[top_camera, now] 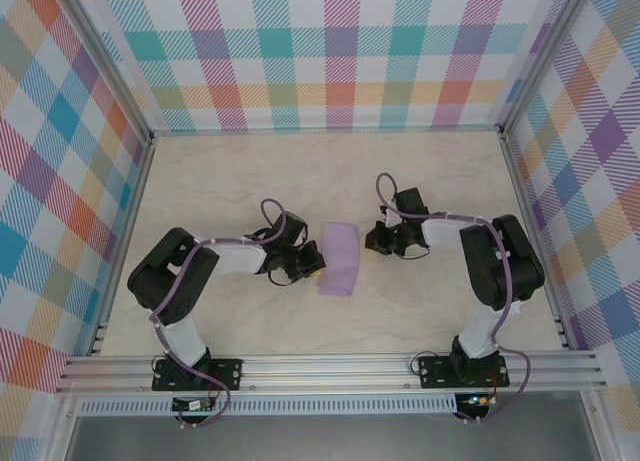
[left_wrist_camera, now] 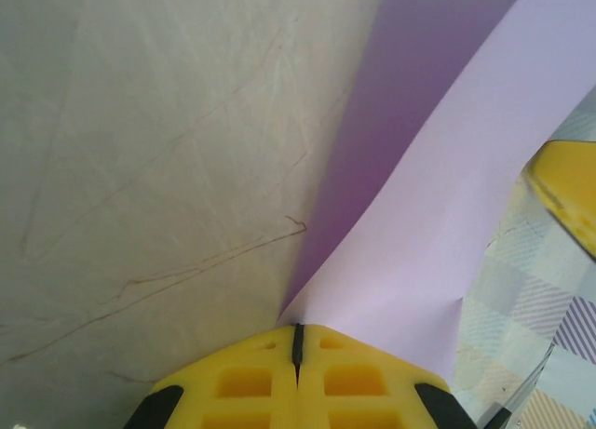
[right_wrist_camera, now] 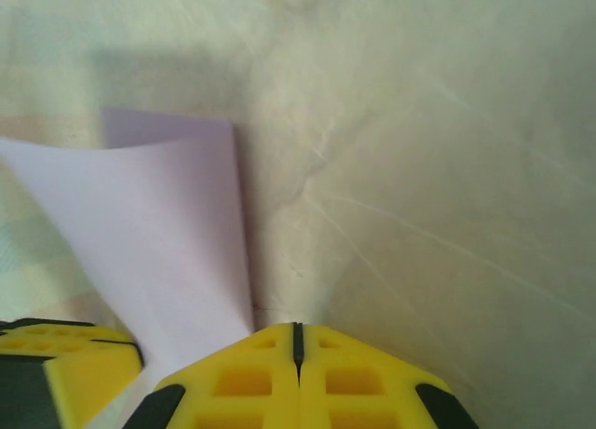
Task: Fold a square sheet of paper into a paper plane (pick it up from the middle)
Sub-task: Fold the square sheet of paper in half at the center of the table.
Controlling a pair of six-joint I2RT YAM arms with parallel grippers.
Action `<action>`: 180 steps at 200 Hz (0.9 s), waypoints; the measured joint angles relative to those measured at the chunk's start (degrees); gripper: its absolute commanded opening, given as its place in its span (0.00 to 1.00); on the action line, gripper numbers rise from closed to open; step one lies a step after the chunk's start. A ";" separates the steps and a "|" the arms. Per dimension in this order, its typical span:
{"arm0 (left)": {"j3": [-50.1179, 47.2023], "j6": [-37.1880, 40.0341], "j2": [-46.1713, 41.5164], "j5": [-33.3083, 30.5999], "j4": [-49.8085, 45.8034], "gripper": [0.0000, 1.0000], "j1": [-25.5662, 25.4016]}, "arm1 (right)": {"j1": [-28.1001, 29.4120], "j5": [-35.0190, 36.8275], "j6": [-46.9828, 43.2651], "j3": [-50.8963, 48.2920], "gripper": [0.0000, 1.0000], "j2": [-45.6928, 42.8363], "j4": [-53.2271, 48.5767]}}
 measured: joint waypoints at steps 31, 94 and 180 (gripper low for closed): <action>0.00 0.00 0.00 -0.02 -0.02 0.00 0.00 | 3.19 -0.57 0.02 0.22 0.00 -4.17 1.09; 0.02 0.00 0.00 -0.02 -0.11 0.00 0.00 | 8.46 -2.67 1.11 4.46 0.00 4.20 3.13; -1.09 0.00 0.07 0.35 2.36 0.00 -0.04 | -1.18 -0.70 5.68 4.72 0.00 8.74 10.82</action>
